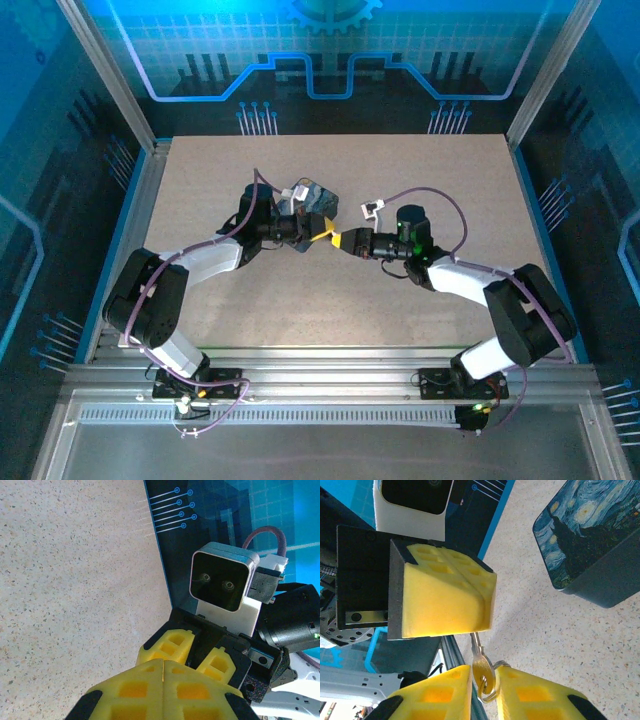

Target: Unlock the padlock with the key

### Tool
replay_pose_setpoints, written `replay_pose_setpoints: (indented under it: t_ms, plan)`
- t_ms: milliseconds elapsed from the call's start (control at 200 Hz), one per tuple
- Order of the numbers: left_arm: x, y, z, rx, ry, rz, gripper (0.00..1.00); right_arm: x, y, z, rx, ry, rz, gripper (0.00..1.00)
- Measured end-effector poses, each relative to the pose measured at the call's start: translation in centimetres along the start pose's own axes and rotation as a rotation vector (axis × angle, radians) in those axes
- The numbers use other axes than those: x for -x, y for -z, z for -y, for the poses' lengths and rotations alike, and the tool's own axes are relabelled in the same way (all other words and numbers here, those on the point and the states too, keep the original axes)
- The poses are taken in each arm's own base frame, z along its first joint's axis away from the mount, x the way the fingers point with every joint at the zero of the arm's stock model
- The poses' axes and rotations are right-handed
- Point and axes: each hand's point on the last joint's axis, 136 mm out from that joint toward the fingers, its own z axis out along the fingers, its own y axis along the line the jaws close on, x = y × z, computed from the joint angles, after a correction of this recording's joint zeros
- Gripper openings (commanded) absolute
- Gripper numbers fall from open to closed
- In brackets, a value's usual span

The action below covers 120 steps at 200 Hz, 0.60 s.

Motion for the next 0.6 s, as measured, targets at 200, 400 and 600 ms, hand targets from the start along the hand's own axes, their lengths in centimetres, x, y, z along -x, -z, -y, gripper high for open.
replay_pose_setpoints:
  t_ms: [200, 400, 600]
  plan:
    - [0.01, 0.0, 0.0, 0.0, 0.0, 0.0, 0.0, -0.03, -0.13, 0.16, 0.0, -0.002, -0.003, 0.17]
    - [0.04, 0.0, -0.08, 0.003, 0.001, 0.003, 0.0, 0.11, -0.2, 0.32, 0.001, -0.008, 0.0, 0.19]
    - [0.05, -0.01, -0.12, 0.005, 0.001, 0.005, 0.0, 0.17, -0.16, 0.33, 0.002, -0.015, 0.001, 0.06]
